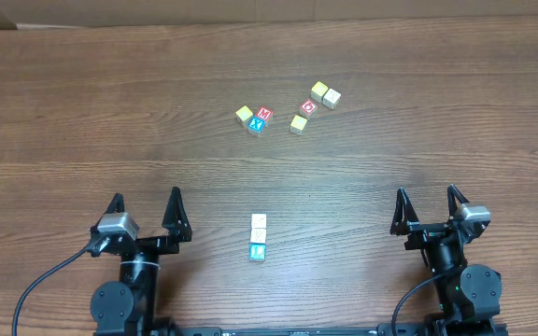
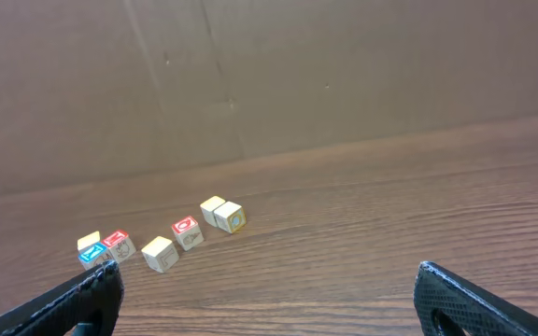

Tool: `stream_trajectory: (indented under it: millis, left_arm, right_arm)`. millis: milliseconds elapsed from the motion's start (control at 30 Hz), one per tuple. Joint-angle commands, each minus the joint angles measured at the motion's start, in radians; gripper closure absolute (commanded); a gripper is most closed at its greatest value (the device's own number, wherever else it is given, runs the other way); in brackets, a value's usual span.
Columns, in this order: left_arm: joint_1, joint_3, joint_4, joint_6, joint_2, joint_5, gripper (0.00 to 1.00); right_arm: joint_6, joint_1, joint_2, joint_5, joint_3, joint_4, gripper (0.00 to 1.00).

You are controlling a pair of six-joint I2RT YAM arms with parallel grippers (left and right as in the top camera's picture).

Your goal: Flip 5 blocks

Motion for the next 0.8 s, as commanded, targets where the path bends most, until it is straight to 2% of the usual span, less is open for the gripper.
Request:
stream_trajectory:
  millis: [0,300,767]
  left_arm:
    - [0.007,-0.053,0.072,0.019,-0.015,-0.025,0.00]
    - [0.007,-0.125,0.253,0.020,-0.015,-0.104,0.00]
    - [0.007,-0.137,0.221,0.103,-0.016,-0.138,0.00]
  right_arm:
    - [-0.018,-0.003,-0.012,-0.010,-0.011,0.006,0.00]
    - [-0.018,-0.003,-0.012,-0.010,-0.011,0.006,0.00]
    - [-0.018,-0.003,-0.012,-0.010,-0.011,0.006,0.00]
